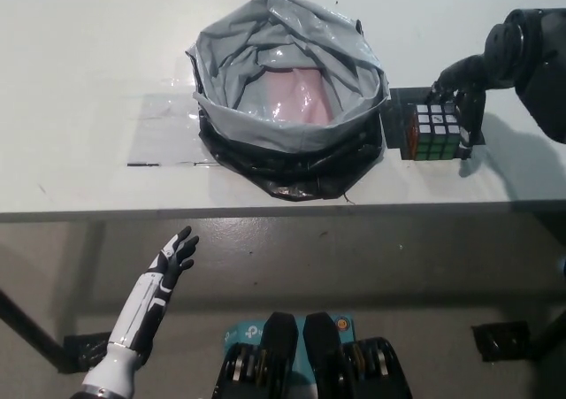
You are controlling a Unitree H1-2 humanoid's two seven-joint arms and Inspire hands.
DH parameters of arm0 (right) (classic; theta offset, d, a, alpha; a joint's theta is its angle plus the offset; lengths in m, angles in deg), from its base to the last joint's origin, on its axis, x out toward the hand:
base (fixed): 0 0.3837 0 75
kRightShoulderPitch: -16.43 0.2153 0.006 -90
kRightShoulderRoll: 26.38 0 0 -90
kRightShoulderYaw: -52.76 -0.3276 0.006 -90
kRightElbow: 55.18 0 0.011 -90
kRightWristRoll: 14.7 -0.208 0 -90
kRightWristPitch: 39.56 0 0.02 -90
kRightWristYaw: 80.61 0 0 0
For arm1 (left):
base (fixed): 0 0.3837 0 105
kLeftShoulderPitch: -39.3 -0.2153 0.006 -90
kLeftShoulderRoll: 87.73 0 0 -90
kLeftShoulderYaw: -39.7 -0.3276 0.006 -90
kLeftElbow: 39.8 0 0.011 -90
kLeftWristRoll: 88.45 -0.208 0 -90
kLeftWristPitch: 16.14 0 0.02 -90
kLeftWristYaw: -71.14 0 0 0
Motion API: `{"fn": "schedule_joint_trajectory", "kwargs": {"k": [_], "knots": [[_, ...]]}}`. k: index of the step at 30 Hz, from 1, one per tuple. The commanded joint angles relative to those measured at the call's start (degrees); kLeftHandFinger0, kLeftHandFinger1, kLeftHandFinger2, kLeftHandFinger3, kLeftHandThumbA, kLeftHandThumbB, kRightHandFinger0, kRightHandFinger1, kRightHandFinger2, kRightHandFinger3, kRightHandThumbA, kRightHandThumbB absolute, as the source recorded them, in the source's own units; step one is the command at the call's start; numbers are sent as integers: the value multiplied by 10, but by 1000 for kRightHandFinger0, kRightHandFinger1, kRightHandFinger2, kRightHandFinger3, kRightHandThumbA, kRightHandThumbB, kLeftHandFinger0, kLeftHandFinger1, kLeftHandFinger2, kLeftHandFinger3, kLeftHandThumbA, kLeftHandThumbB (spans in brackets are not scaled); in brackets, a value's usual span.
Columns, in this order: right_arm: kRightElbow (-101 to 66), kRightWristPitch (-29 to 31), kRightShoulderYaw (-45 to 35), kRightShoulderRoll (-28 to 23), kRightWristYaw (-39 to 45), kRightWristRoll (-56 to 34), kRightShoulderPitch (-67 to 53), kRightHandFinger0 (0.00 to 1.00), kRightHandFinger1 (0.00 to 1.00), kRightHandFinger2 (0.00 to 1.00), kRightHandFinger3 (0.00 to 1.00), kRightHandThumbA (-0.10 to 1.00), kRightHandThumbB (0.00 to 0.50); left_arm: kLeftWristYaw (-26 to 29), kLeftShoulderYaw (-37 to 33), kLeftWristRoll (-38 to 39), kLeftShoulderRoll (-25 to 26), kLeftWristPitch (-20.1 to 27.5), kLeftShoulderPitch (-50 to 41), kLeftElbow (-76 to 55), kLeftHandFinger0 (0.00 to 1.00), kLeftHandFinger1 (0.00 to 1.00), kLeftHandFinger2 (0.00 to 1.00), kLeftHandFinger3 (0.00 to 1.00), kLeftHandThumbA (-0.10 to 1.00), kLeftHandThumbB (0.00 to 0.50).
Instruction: Use the right hand to pick up a rubix's cube and place it into a plastic bag and lift the bag
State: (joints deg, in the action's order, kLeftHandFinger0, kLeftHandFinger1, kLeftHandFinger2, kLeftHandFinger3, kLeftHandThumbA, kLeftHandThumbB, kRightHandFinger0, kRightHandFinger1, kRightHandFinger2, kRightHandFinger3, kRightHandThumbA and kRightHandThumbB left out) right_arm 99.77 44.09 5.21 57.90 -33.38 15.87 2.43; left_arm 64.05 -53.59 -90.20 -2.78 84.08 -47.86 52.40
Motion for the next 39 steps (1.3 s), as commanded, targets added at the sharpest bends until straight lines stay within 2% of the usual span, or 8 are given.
{"fn": "schedule_joint_trajectory", "kwargs": {"k": [1, 21, 36, 39], "knots": [[10, 31, -9, 1, -26, 18, 49, 1000, 1000, 1000, 1000, 1000, 500, -9, 0, 0, 10, 20, 4, -19, 1000, 1000, 1000, 1000, 1000, 234], [61, 25, -27, 32, -67, 27, 48, 1000, 1000, 1000, 1000, 968, 500, -10, 3, 3, 12, 18, 6, -18, 1000, 1000, 1000, 1000, 1000, 233], [101, 65, -12, 45, -86, 48, 48, 1000, 1000, 1000, 1000, 1000, 490, -10, 7, 6, 14, 19, 10, -17, 1000, 1000, 1000, 1000, 1000, 240], [107, 57, -14, 47, -88, 49, 47, 1000, 1000, 1000, 1000, 1000, 498, -10, 7, 5, 15, 24, 10, -15, 1000, 1000, 1000, 1000, 1000, 231]]}}
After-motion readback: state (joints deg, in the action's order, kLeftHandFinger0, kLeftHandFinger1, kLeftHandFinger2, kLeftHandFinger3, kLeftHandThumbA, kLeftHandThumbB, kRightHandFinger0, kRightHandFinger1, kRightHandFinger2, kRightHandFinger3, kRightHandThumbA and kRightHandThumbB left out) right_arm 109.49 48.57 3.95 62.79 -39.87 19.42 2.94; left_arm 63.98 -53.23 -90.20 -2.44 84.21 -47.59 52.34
